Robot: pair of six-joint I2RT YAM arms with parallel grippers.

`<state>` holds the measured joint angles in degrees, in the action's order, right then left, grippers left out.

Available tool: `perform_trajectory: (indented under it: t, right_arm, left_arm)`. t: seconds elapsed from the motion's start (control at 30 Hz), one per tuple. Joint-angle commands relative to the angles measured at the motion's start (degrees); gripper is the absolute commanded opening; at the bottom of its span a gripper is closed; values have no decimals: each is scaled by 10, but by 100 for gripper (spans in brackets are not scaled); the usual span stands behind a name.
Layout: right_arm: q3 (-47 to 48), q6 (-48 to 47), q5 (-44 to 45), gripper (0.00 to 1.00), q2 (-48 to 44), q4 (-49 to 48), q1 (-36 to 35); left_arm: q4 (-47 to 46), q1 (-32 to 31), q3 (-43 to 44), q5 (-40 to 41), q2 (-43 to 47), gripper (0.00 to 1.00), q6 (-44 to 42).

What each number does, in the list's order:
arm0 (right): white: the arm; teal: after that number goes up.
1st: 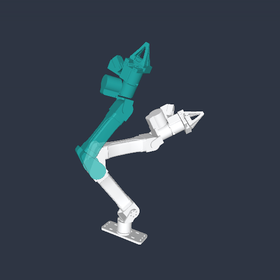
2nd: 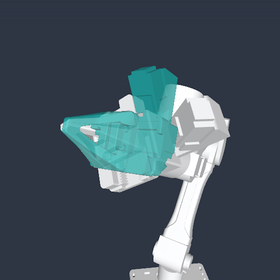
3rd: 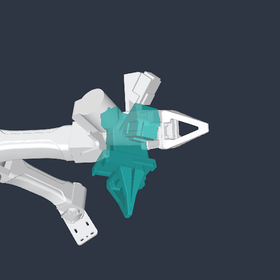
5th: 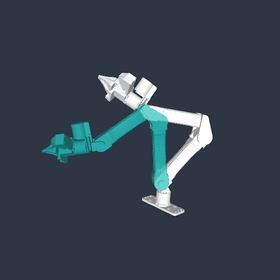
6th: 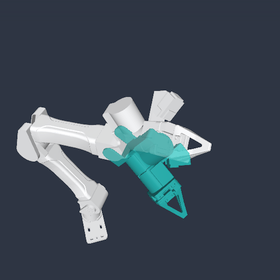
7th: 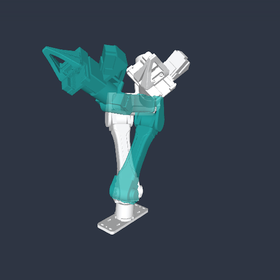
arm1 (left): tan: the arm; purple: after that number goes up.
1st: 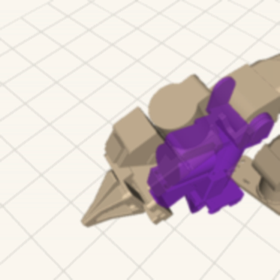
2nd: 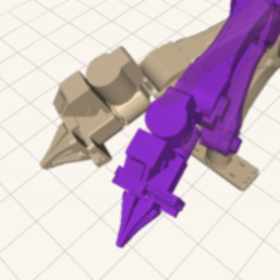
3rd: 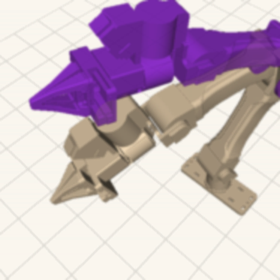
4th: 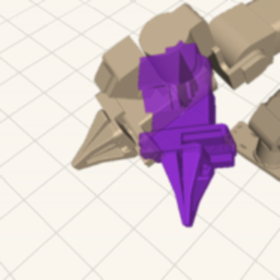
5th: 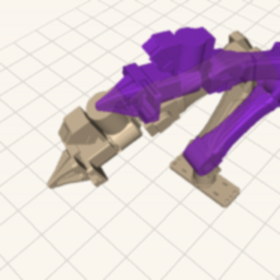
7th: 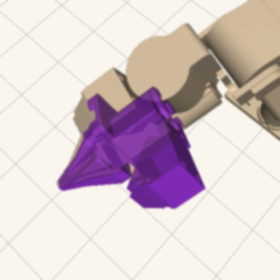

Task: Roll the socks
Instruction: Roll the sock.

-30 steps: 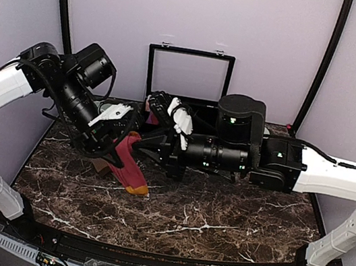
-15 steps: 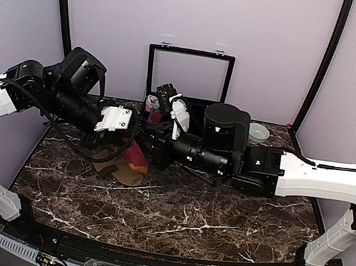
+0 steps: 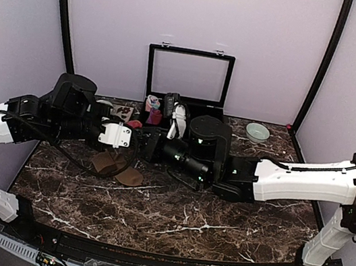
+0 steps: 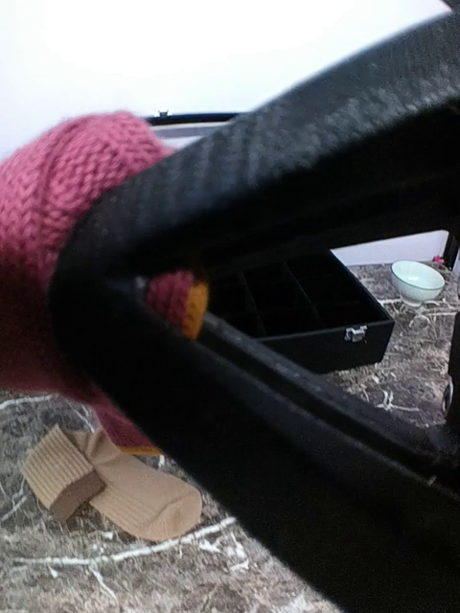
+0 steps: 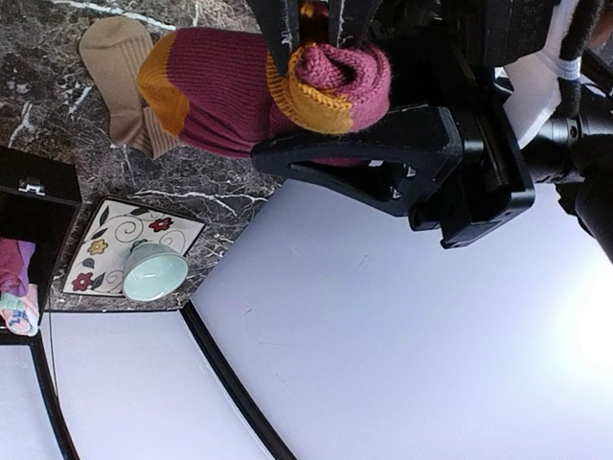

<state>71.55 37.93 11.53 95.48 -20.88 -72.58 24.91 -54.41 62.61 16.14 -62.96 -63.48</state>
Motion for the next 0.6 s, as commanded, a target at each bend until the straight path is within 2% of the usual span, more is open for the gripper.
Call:
perform_trajectory:
  t: [0.0,0.07,0.1,0.13,0.17,0.23,0.33,0.4,0.47,0.5,0.53,0.57]
  right_arm:
    - [5,106,-46,0,13,-63,0]
    - [-6,133,-57,0,16,-87,6]
    - [-7,139,-61,0,19,-94,8]
    - [-5,140,-68,0,22,-98,9]
    - [0,136,-74,0,24,-99,9]
    - [7,123,-81,9,24,-97,10]
    - [7,73,-89,32,13,-95,11]
    - [-13,0,-90,42,-11,-104,7]
    - [-48,-65,-89,50,-47,-119,3]
    - [-73,-95,-91,62,-71,-115,1]
    - [-86,-125,-88,94,-91,-100,1]
    - [-94,-151,-83,99,-109,-81,0]
  left_arm:
    - [-154,-7,-12,55,14,17,-78]
    - [-167,-9,-19,51,19,15,-95]
    - [-173,-10,-23,48,21,6,-105]
    - [-168,-11,-24,42,25,2,-103]
    - [-145,-11,-19,25,27,0,-90]
    - [-56,-11,11,-31,29,0,-37]
    - [99,-10,84,-141,3,0,63]
    - [184,2,141,-230,-20,0,132]
    - [256,24,206,-359,-44,0,186]
    - [290,33,229,-403,-59,0,202]
    - [321,39,250,-444,-73,0,215]
    - [348,43,267,-476,-84,0,221]
